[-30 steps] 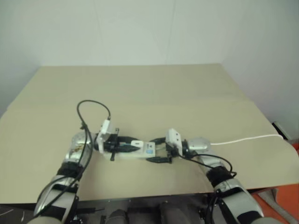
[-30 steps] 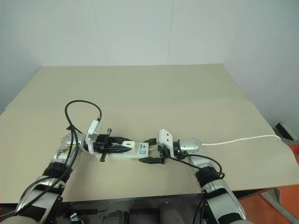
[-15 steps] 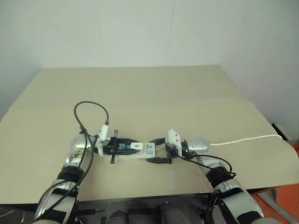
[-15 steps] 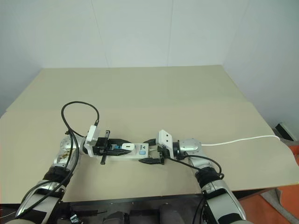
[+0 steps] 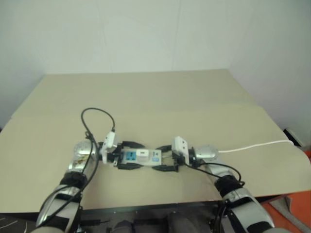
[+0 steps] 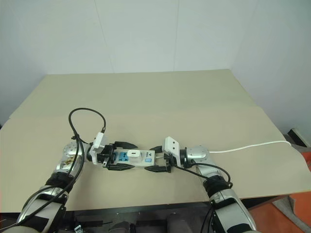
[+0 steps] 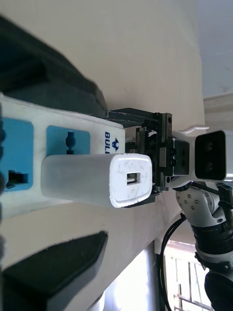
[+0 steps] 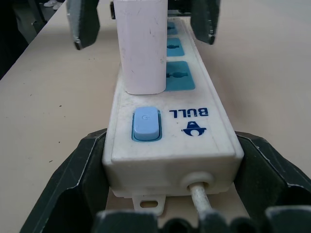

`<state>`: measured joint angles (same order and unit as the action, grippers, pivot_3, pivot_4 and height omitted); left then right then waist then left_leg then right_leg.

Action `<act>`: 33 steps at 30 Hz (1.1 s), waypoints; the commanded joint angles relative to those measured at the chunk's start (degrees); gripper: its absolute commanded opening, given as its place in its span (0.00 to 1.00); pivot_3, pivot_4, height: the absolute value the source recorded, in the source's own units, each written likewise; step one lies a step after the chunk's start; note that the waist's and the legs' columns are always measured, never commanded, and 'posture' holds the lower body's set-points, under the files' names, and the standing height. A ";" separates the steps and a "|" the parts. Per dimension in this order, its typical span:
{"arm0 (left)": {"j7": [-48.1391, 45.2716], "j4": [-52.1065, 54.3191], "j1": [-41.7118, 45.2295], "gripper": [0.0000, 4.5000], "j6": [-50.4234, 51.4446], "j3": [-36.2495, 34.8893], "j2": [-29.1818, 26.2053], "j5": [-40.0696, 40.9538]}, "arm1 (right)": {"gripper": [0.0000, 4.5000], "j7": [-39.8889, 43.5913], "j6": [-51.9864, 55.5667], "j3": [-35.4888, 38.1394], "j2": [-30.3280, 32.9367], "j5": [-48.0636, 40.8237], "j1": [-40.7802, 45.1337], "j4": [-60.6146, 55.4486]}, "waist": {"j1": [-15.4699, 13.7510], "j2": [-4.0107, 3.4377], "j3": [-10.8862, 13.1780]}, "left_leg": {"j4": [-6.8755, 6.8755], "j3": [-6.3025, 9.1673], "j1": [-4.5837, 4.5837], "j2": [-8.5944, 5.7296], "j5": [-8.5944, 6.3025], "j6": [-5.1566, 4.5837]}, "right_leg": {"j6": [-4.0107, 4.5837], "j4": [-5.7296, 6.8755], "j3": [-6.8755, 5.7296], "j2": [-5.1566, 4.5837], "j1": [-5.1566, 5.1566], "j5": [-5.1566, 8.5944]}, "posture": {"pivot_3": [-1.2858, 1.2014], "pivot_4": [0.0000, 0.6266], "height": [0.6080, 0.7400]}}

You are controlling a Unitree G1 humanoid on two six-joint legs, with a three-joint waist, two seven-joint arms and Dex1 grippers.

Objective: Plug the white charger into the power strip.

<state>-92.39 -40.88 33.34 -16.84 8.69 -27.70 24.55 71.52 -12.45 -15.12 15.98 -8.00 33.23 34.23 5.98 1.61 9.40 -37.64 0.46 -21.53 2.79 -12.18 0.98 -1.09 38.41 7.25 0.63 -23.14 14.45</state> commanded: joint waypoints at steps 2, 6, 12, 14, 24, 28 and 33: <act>-0.11 -0.52 -2.02 1.00 0.99 1.42 -1.46 -1.73 | 0.76 0.56 -0.59 -1.20 0.19 1.51 -0.92 -0.13 | 0.03 0.00 0.00 | 0.00 0.00 0.00 0.00 0.00 0.00 | 0.00 -0.01 0.00 0.00 0.00 0.00 | 0.52 0.24 1.00; -0.11 4.21 -2.49 1.00 2.78 -0.39 -3.44 -0.01 | 0.76 -0.24 -1.50 -1.26 0.04 2.04 -0.72 0.14 | 0.39 0.00 0.00 | 0.09 0.00 -0.03 0.01 0.00 0.00 | 0.00 -0.11 0.01 0.00 -0.02 0.00 | 0.52 0.24 1.00; 2.09 19.81 -6.73 1.00 8.03 -8.81 -9.03 5.84 | 0.76 -0.21 1.69 0.79 -0.59 -0.32 0.82 1.70 | 1.12 0.15 0.12 | 0.45 0.02 -0.25 0.05 0.00 0.00 | 0.00 -0.36 0.01 0.00 -0.25 -0.01 | 0.52 0.24 1.00; 4.82 24.95 -8.35 1.00 9.57 -12.59 -10.46 7.79 | 0.98 0.47 2.44 1.00 0.04 -0.65 0.71 1.06 | 0.91 0.19 0.15 | 0.45 0.05 -0.52 0.07 0.01 0.00 | 0.01 -0.36 -0.07 -0.03 -0.50 -0.02 | 0.52 0.24 1.00; 13.11 40.36 -24.97 1.00 14.31 -28.21 -19.23 9.48 | 0.99 3.06 7.41 6.75 12.01 -6.18 -4.81 -17.40 | -0.23 0.19 0.37 | 0.52 -0.10 -1.28 0.04 0.01 0.00 | 0.00 -0.46 -0.04 -0.19 -1.28 0.00 | 0.52 0.24 1.00; 14.02 40.84 -33.58 1.00 12.38 -32.83 -21.85 6.10 | 0.99 6.21 10.41 11.48 21.93 -10.01 -10.89 -27.33 | -0.68 0.20 0.45 | 0.71 -0.12 -1.41 0.07 0.00 0.00 | 0.03 -0.66 -0.13 -0.22 -1.41 0.04 | 0.52 0.24 1.00; 14.99 41.88 -39.15 1.00 13.25 -38.10 -23.18 6.96 | 0.99 5.05 13.14 19.25 29.49 -14.11 -18.38 -34.86 | -1.30 0.26 0.50 | 0.79 -0.17 -1.34 0.10 0.00 0.00 | 0.05 -0.75 -0.17 -0.24 -1.36 0.09 | 0.52 0.24 1.00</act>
<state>-78.11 -0.79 -5.23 -3.57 -26.19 -49.76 30.42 77.07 -0.45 0.55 43.67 -19.71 16.06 2.75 4.67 1.87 9.89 -36.85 0.23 -22.85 2.89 -12.19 0.98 -1.04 37.66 7.09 0.37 -24.50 14.54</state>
